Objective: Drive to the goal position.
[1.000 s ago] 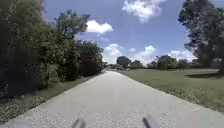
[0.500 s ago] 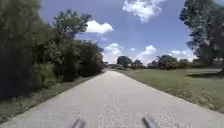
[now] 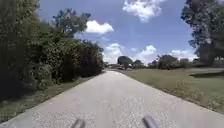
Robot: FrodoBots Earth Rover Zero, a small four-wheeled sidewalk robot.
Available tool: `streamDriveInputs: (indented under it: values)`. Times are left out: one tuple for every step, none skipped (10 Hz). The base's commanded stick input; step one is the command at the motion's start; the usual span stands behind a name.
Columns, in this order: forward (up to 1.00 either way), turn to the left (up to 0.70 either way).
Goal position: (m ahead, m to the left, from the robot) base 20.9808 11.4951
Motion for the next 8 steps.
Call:
streamDriveInputs:
  values:
    - [0.50, 0.00]
    - [0.50, 0.00]
    - [0.50, 0.00]
    - [0.50, 0.00]
    - [0.50, 0.00]
    - [0.50, 0.00]
    - [0.50, 0.00]
    - [0.50, 0.00]
